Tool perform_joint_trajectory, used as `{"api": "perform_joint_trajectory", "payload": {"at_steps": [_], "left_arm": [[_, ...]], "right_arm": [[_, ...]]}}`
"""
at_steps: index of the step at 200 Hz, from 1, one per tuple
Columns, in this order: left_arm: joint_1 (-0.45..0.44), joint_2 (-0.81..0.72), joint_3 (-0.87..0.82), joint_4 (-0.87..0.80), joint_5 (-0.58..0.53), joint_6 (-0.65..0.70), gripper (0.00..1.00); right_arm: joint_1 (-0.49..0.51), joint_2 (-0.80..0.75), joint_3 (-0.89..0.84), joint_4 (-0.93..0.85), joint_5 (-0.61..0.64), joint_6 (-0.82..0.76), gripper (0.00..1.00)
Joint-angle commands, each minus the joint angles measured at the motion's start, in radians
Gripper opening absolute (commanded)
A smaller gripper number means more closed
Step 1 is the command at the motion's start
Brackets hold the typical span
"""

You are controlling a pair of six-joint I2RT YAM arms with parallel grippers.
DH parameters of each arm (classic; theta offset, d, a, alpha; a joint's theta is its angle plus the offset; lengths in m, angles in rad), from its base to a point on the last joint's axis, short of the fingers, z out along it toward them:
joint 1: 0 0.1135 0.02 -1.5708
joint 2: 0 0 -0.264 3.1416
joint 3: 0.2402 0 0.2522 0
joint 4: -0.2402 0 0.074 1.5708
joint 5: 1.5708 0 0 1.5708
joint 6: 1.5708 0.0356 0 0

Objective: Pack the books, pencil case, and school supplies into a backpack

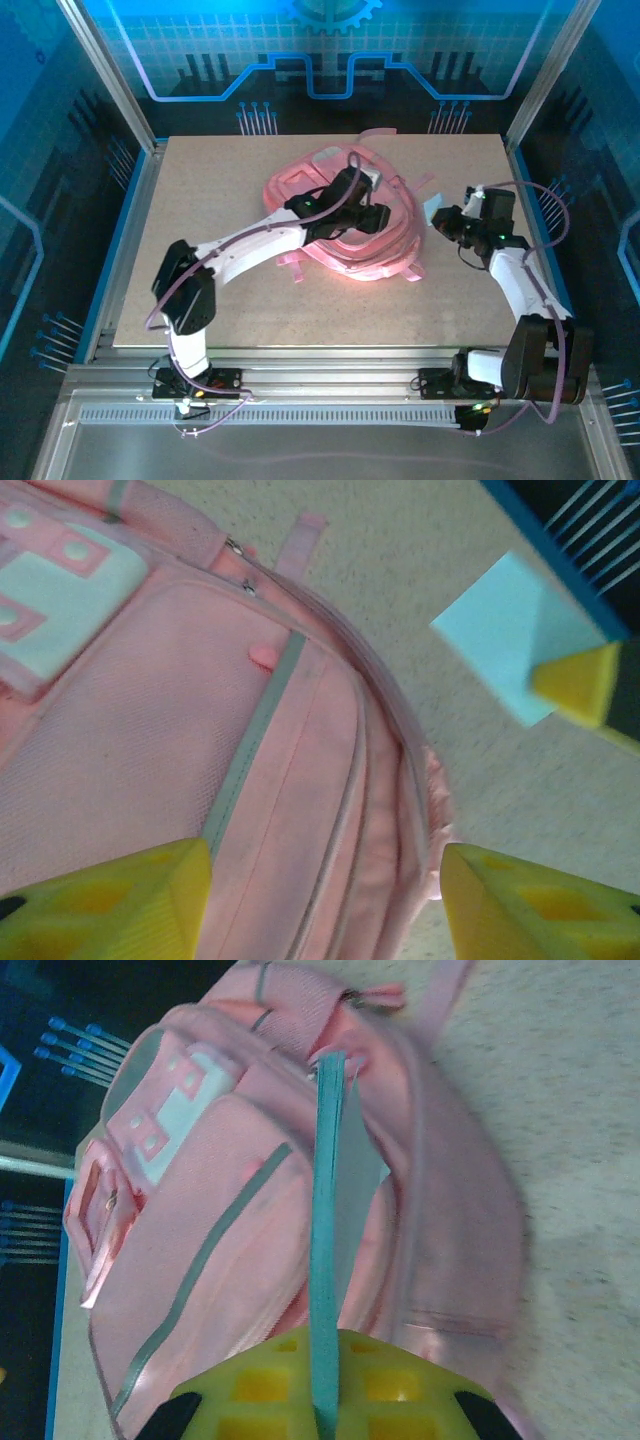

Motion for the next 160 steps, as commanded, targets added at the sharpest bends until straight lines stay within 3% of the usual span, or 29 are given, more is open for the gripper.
{"api": "perform_joint_trajectory", "payload": {"at_steps": [1, 44, 104, 117, 139, 160], "left_arm": [[-0.012, 0.078, 0.097, -0.124, -0.033, 0.177, 0.64], [-0.066, 0.228, 0.234, -0.274, -0.146, 0.322, 0.73], [-0.117, 0.31, 0.243, -0.287, -0.33, 0.418, 0.78], [-0.117, 0.32, 0.248, -0.283, -0.362, 0.416, 0.66], [-0.117, 0.311, 0.276, -0.295, -0.352, 0.391, 0.29], [-0.112, 0.279, 0.294, -0.279, -0.33, 0.365, 0.05]], "right_arm": [[-0.055, -0.051, -0.002, -0.085, -0.044, -0.019, 0.0], [-0.125, -0.087, -0.012, -0.099, -0.073, -0.014, 0.0], [-0.133, -0.079, -0.035, -0.07, -0.132, -0.001, 0.0], [-0.133, -0.082, -0.041, -0.063, -0.146, -0.002, 0.0], [-0.128, -0.087, -0.054, -0.06, -0.174, -0.007, 0.0], [-0.119, -0.088, -0.063, -0.058, -0.182, -0.005, 0.0]]}}
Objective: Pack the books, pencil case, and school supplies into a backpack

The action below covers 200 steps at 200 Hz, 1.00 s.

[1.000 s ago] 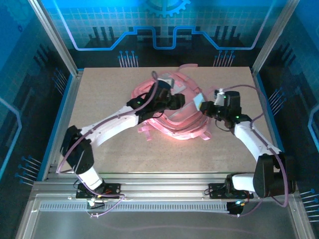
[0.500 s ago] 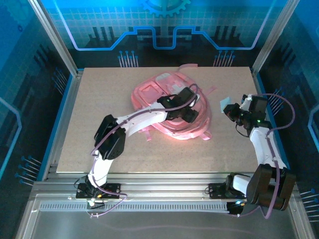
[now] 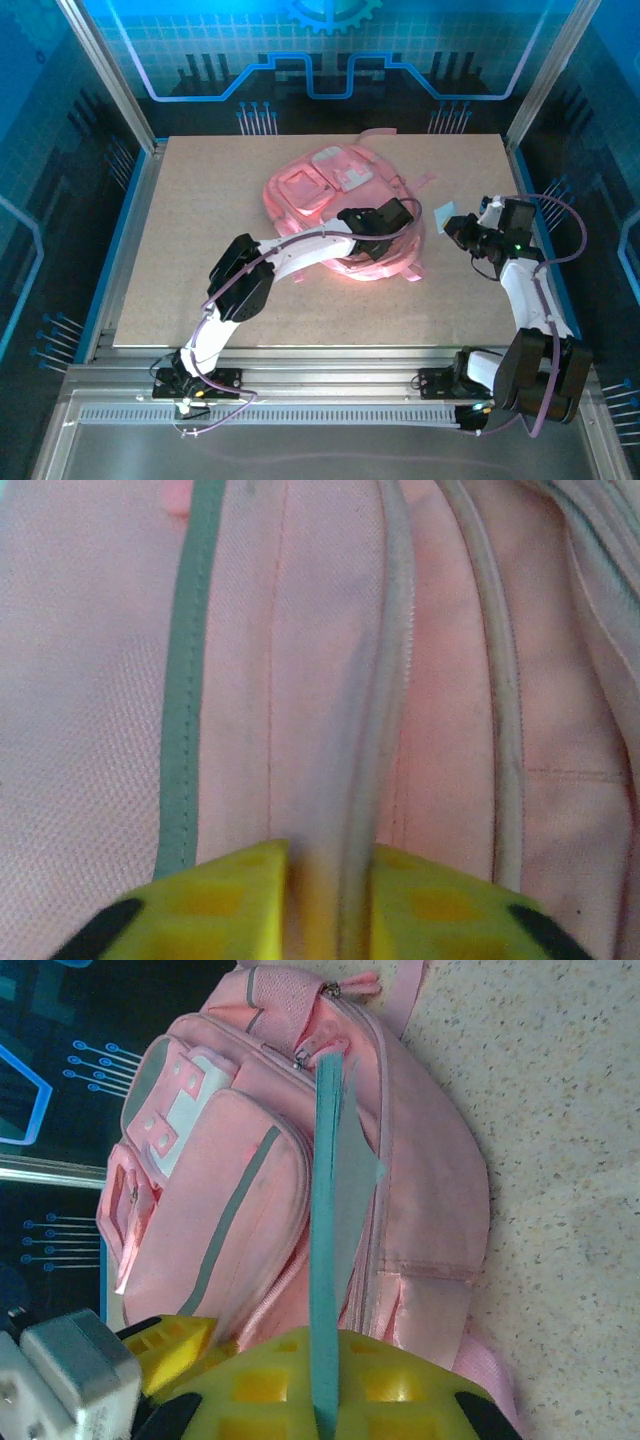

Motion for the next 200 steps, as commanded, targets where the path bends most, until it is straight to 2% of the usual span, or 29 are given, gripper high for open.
{"api": "perform_joint_trajectory", "payload": {"at_steps": [1, 4, 17, 48, 87, 163, 200], "left_arm": [[0.006, -0.032, 0.051, -0.014, -0.009, -0.018, 0.04], [0.007, -0.036, 0.054, -0.013, -0.007, -0.023, 0.0], [0.02, -0.059, 0.067, -0.011, 0.009, -0.045, 0.0], [0.08, -0.121, 0.065, 0.001, 0.134, -0.148, 0.0], [0.151, -0.172, 0.021, 0.057, 0.24, -0.243, 0.0], [0.172, -0.199, 0.016, 0.113, 0.296, -0.293, 0.0], [0.172, -0.231, -0.037, 0.141, 0.301, -0.309, 0.0]], "right_arm": [[0.002, -0.017, -0.016, 0.009, -0.044, -0.002, 0.0], [0.005, -0.017, -0.017, 0.01, -0.044, -0.001, 0.0], [0.018, -0.015, -0.021, 0.018, -0.049, 0.004, 0.0], [0.068, -0.006, -0.02, 0.05, -0.076, 0.032, 0.0], [0.192, 0.054, -0.02, 0.145, -0.11, 0.127, 0.0], [0.422, 0.304, 0.068, 0.436, -0.177, 0.341, 0.0], [0.492, 0.45, 0.192, 0.447, -0.167, 0.369, 0.0]]}}
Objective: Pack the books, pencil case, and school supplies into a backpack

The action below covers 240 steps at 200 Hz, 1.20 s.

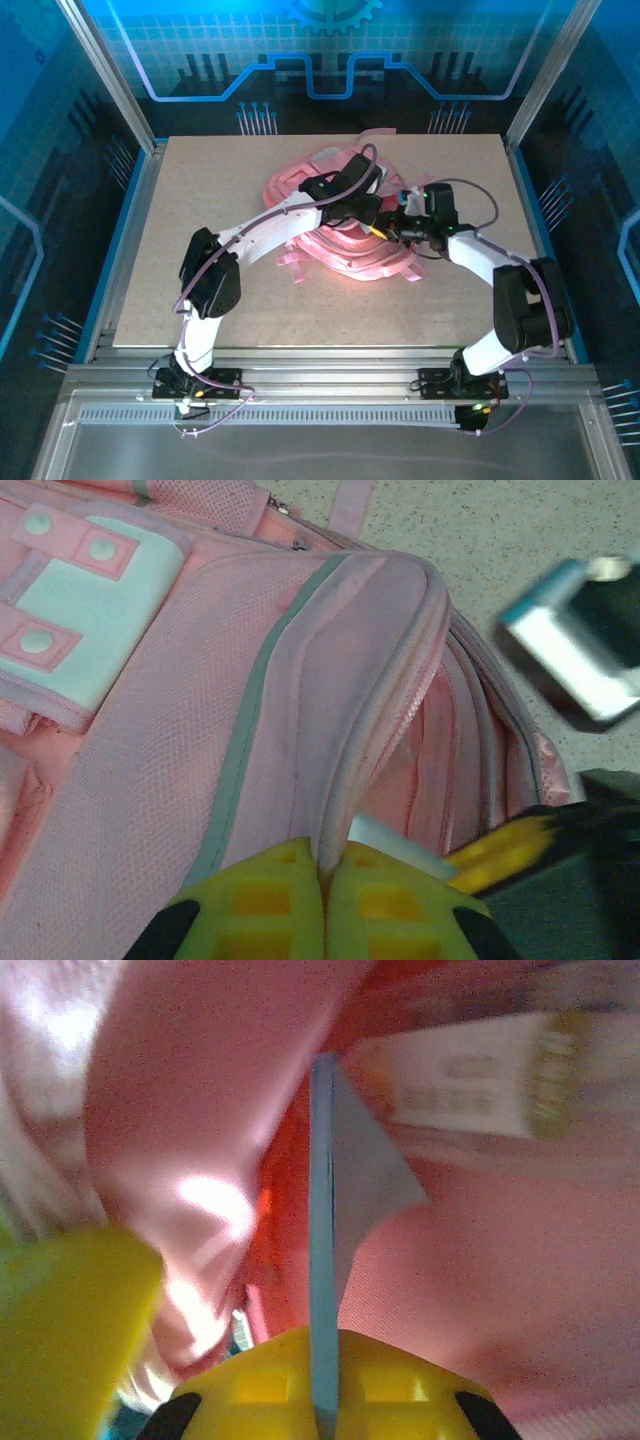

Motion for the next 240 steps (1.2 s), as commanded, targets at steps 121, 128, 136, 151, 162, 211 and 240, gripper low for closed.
{"api": "perform_joint_trajectory", "payload": {"at_steps": [121, 128, 136, 151, 162, 211, 240], "left_arm": [[0.034, -0.09, -0.087, 0.132, 0.041, -0.091, 0.0], [0.035, -0.09, -0.09, 0.137, 0.046, -0.093, 0.0], [0.036, -0.09, -0.092, 0.139, 0.049, -0.095, 0.0], [0.037, -0.092, -0.094, 0.14, 0.049, -0.097, 0.0], [0.036, -0.092, -0.094, 0.138, 0.053, -0.097, 0.0], [0.037, -0.101, -0.108, 0.141, 0.064, -0.113, 0.0], [0.036, -0.106, -0.117, 0.149, 0.073, -0.12, 0.0]], "right_arm": [[-0.061, -0.085, 0.13, -0.399, 0.306, -0.216, 0.53], [-0.063, -0.088, 0.132, -0.402, 0.31, -0.221, 0.53], [-0.063, -0.085, 0.133, -0.396, 0.304, -0.221, 0.52], [-0.06, -0.07, 0.131, -0.36, 0.284, -0.208, 0.49], [-0.057, -0.046, 0.133, -0.329, 0.256, -0.195, 0.44], [-0.031, 0.044, 0.172, -0.194, 0.165, -0.161, 0.14], [0.06, 0.052, 0.284, -0.414, 0.409, -0.346, 0.18]]}}
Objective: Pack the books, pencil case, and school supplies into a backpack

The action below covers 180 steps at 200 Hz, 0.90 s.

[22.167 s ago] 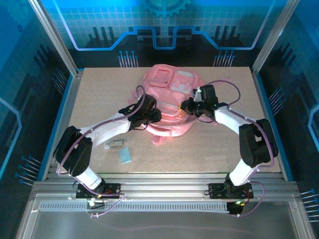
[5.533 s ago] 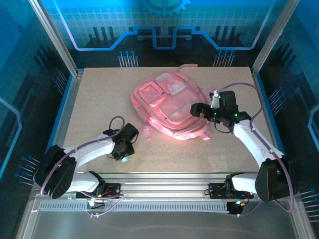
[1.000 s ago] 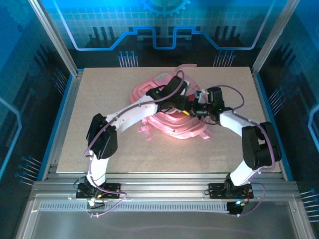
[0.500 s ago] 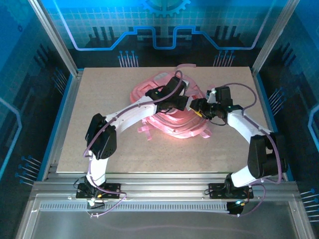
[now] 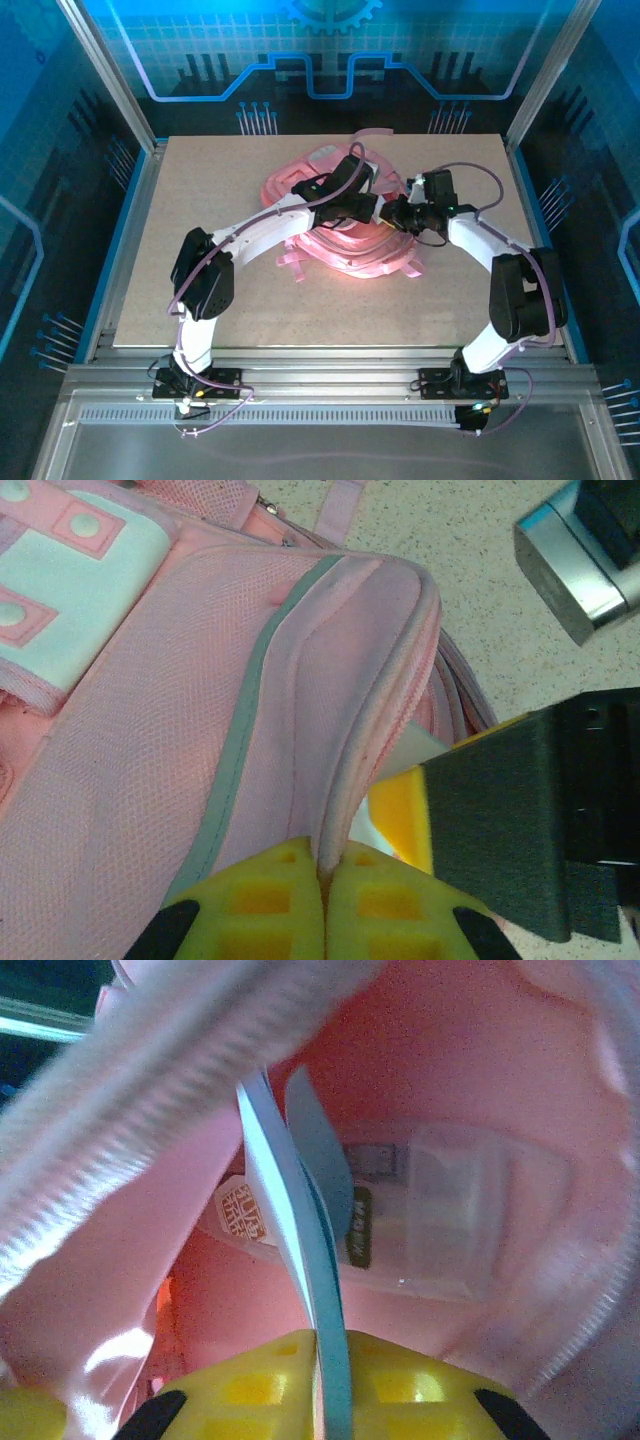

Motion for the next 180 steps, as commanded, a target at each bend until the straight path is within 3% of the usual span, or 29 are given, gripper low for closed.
{"api": "perform_joint_trajectory", "payload": {"at_steps": [1, 41, 77, 123, 161, 180], "left_arm": [[0.01, -0.062, -0.017, 0.043, 0.021, -0.027, 0.0], [0.011, -0.069, -0.018, 0.05, 0.034, -0.03, 0.0], [0.011, -0.085, -0.024, 0.052, 0.034, -0.029, 0.0], [0.017, -0.109, -0.042, 0.065, 0.034, -0.032, 0.0], [0.021, -0.112, -0.051, 0.076, 0.037, -0.039, 0.0], [0.022, -0.118, -0.061, 0.086, 0.042, -0.045, 0.0]], "right_arm": [[0.079, 0.002, 0.109, -0.139, 0.172, -0.153, 0.18], [0.186, 0.046, 0.196, -0.282, 0.493, -0.294, 0.27], [0.199, 0.128, 0.248, -0.352, 0.586, -0.313, 0.35], [0.203, 0.102, 0.23, -0.327, 0.554, -0.339, 0.39], [0.176, 0.024, 0.196, -0.305, 0.478, -0.334, 0.57], [0.149, 0.017, 0.186, -0.303, 0.445, -0.33, 0.62]]}}
